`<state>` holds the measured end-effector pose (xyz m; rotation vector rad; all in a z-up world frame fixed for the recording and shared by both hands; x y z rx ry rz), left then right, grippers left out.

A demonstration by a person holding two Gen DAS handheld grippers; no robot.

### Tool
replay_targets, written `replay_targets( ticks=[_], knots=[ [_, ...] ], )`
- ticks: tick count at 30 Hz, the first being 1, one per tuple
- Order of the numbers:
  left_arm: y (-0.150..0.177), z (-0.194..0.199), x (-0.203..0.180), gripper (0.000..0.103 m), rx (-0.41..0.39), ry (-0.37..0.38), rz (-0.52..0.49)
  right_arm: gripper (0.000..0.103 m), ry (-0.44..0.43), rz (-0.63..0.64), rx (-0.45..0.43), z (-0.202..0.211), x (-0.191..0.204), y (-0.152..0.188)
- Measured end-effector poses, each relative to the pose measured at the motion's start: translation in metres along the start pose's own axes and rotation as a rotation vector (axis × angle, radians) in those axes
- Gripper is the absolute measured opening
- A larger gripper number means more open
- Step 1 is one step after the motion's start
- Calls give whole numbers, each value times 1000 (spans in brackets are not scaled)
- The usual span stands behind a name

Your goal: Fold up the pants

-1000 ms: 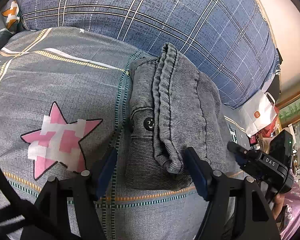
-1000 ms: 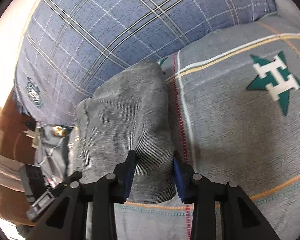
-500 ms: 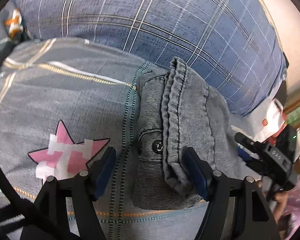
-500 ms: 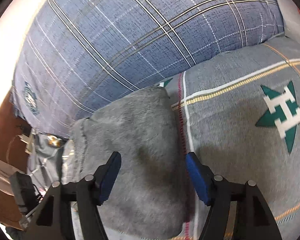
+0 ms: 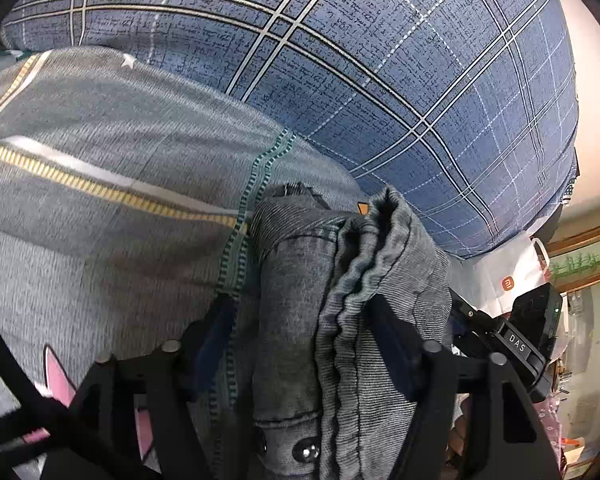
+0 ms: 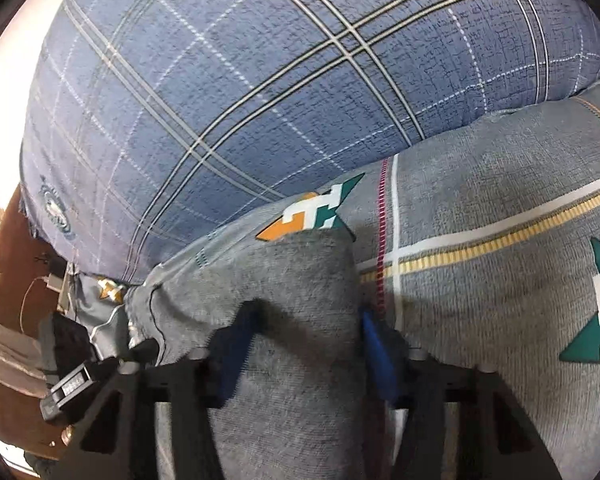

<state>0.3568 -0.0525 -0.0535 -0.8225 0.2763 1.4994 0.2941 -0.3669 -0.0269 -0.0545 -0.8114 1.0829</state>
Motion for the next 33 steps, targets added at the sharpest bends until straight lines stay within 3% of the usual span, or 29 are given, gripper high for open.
replay_targets(
  ticks=[3,6,8,10,14,16,20,23,26,29,33],
  knots=[
    [3,-2,-4,44,-2,-17,-36,30,19,40,13,-4,7,0],
    [9,-4,-6,45,-30,-46,-92,27,85,101,18,-10,12,3],
    [12,-2,-5,47,-36,-50,-80,27,99,90,35,-15,4,7],
    [17,10,-14,48,-68,-102,-108,27,74,63,29,-10,1,4],
    [41,50,-49,62,-219,-266,-293,27,45,124,-91,38,27,7],
    [58,66,-61,64,-263,-289,-345,27,29,158,-158,62,40,20],
    [103,97,-73,70,-348,-370,-452,30,36,197,-208,97,57,65],
    [146,117,-69,71,-404,-431,-523,38,29,199,-196,109,57,107],
    [182,129,-63,71,-433,-514,-572,67,-13,180,-170,119,60,142],
    [206,138,-56,71,-453,-545,-560,67,-62,216,-164,130,73,173],
    [213,144,-57,71,-478,-549,-530,67,4,270,-193,137,82,198]
  ],
)
Point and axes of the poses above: each gripper's, at about its wrist camera, not at the fingertips, and z roughly against the way its jaws point, x to its left, y to its underside, the point moved 2 cm from there along -z, roughly the way its jaws point, and after that the axes turned 3 degrees about -x, right-handed, at the moved point
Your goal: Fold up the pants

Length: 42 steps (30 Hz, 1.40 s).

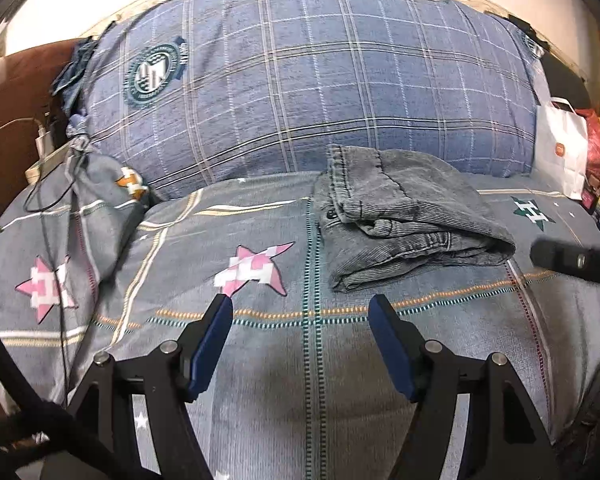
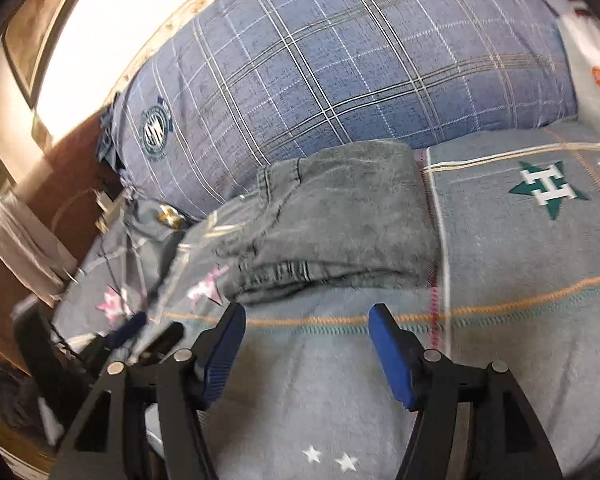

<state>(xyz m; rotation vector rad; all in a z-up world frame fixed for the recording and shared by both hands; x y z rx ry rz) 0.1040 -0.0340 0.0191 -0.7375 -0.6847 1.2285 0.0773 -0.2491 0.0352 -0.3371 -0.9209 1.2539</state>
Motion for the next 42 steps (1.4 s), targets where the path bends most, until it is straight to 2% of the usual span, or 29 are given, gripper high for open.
replay_targets(
  ticks=[3,6,11,14,17,23,42],
  knots=[
    [3,1,0,72,3,-22,24,67,52,33,-1,3,3,8],
    [6,-8,-2,72,52,-3,22,67,60,45,1,0,2,7],
    [11,-20,-4,72,108,-53,19,67,46,46,10,-7,1,8],
    [11,-20,-5,73,107,-68,17,67,52,49,25,-14,2,9],
    [9,-14,-10,73,72,-80,-5,67,41,42,33,-17,2,9],
    [4,-8,-8,74,46,-62,8,67,67,71,28,-18,6,10],
    [3,-13,-5,75,57,-101,11,67,77,88,43,-23,8,12]
  ],
)
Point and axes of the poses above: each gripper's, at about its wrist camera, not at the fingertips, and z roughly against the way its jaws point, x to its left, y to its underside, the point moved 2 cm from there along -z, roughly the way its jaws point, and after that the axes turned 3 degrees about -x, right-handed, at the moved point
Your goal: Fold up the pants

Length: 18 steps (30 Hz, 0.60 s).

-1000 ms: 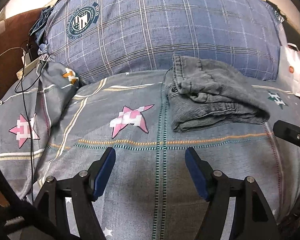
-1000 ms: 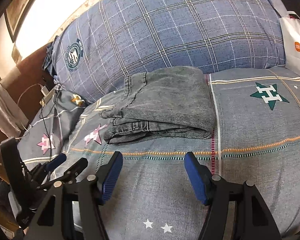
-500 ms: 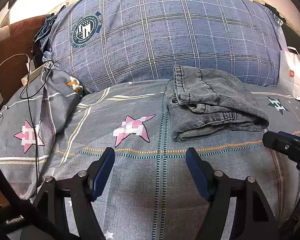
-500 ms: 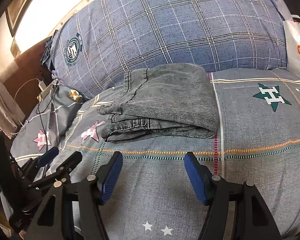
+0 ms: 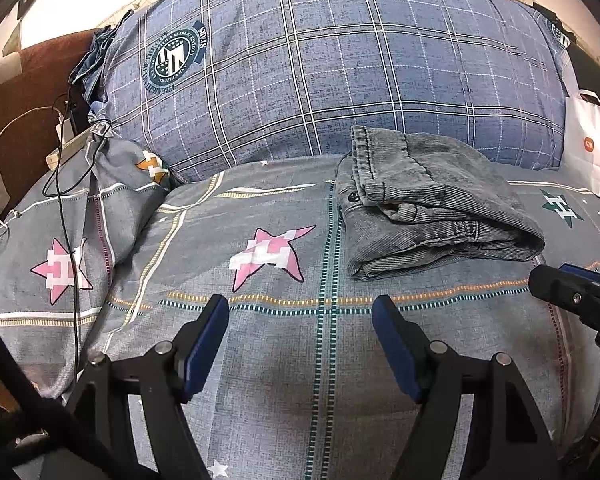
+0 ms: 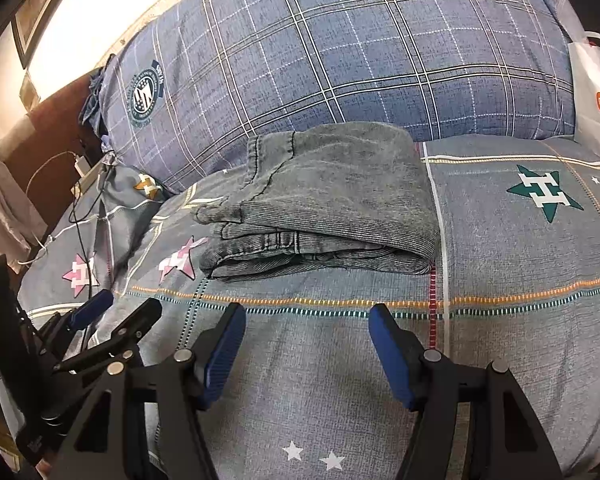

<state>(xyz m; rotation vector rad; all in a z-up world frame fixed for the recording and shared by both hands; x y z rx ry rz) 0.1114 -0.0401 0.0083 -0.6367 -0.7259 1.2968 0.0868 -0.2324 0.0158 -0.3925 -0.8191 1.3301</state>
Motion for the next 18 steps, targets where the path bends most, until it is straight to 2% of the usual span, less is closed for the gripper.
replay_targets(
  ticks=[18],
  knots=[
    [-2,4,3,76,-23,-14,23,67,4,6,12,-3,2,2]
  ],
)
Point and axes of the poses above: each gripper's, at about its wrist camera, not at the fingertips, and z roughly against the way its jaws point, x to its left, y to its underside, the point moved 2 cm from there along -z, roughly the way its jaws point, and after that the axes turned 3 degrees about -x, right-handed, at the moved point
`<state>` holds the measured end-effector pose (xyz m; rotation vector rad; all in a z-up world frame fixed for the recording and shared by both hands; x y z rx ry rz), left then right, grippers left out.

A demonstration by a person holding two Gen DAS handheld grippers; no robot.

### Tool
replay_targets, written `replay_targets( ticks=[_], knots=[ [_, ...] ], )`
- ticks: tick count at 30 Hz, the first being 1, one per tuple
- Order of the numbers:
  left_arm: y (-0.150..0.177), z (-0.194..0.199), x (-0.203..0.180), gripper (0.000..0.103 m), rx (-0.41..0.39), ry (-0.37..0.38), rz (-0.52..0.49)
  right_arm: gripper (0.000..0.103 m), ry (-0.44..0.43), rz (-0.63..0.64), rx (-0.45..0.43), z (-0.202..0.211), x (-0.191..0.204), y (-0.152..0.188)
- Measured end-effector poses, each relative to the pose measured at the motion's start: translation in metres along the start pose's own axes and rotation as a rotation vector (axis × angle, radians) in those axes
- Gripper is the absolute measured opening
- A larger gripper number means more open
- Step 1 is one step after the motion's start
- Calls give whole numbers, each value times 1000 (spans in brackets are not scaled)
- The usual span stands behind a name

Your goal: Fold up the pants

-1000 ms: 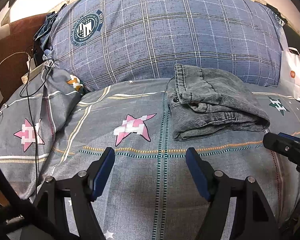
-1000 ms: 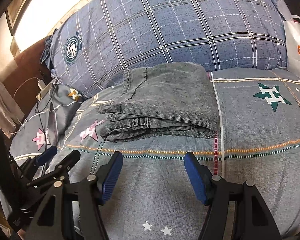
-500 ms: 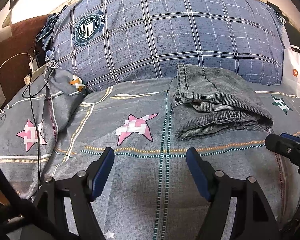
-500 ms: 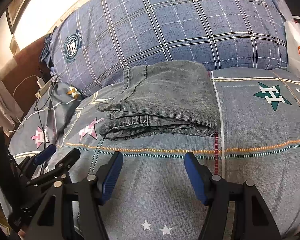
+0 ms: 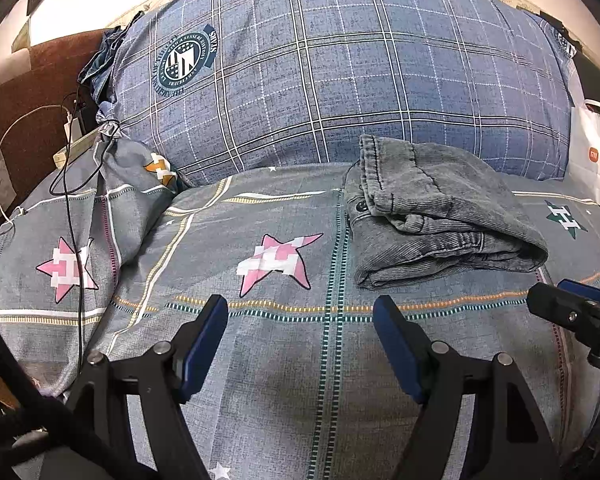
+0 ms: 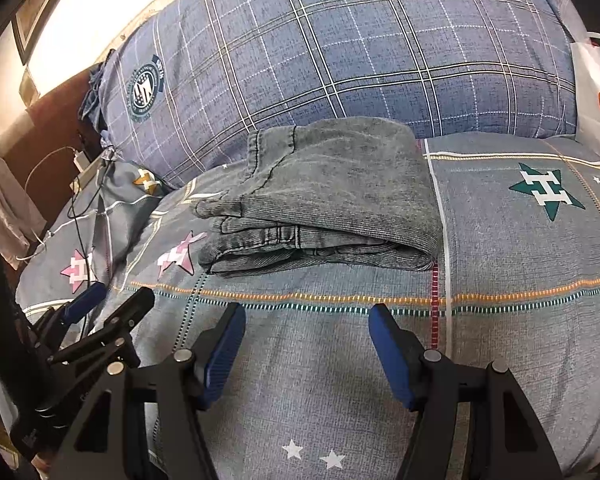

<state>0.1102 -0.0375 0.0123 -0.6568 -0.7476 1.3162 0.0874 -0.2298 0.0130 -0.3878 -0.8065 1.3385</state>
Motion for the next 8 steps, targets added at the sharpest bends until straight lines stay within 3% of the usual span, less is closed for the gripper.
replay_targets(
  ticks=[8],
  knots=[
    [0,4,-4,76,-26,4,-22,68,2,1,0,0,1,0]
  ],
)
Point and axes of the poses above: each gripper's, at about its wrist camera, not at the fingertips, and z roughly against the way its jaws point, x to its left, y to its underside, the point moved 2 cm from there along -z, roughly the way its jaws point, and after that the axes turned 3 degrees about -x, right-handed, at the moved point
